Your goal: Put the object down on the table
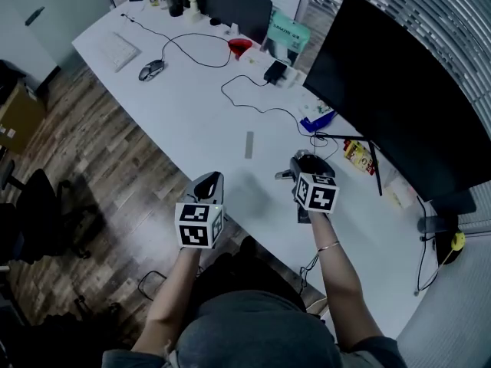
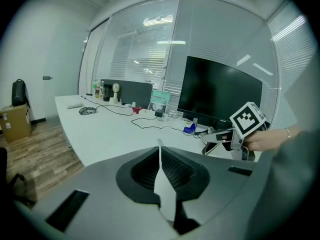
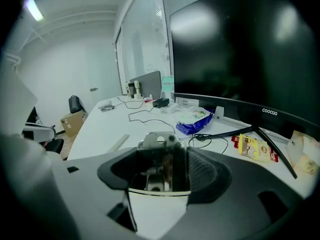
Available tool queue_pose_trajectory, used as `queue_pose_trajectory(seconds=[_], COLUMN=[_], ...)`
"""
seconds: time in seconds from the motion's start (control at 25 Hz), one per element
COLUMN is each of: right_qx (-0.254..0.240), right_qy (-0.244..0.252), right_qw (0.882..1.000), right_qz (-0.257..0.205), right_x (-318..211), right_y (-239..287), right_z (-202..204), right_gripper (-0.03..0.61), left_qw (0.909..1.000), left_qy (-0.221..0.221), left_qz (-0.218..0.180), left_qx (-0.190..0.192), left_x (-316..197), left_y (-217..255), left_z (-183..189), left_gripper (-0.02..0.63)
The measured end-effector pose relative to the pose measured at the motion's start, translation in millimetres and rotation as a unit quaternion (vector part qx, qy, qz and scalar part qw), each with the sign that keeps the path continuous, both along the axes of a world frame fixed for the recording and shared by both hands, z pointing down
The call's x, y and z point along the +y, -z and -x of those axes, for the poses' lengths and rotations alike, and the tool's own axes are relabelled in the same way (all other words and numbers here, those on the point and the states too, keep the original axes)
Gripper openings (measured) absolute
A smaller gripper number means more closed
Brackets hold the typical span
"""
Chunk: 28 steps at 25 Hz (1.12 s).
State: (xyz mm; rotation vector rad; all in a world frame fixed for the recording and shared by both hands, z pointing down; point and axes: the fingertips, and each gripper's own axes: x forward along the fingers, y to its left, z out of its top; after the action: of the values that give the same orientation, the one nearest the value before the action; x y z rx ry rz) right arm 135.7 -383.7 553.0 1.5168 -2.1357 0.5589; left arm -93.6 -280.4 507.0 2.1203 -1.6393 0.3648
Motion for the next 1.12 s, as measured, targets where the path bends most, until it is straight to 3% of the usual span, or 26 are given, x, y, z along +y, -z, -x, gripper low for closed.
queue_pose_trajectory(seconds=[0.44, 1.12], right_qx=[0.022, 0.04], right_qy=[0.009, 0.017], right_qw=[1.0, 0.998], right_qz=[0.019, 0.037], right_x=[-11.0, -10.8], right_y=[-24.3, -45.1], right_z=[9.1, 16.3], right_gripper=[0.291, 0.293], left_qw=[0.9994, 0.9986], left_qy=[0.034, 0.048], left_qz=[0.009, 0.019], left_qx=[-0.005, 0.0], left_x=[7.1, 16.5], left_y=[-3.7, -7.6], left_z=[19.9, 21.9], left_gripper=[0.031, 0.031])
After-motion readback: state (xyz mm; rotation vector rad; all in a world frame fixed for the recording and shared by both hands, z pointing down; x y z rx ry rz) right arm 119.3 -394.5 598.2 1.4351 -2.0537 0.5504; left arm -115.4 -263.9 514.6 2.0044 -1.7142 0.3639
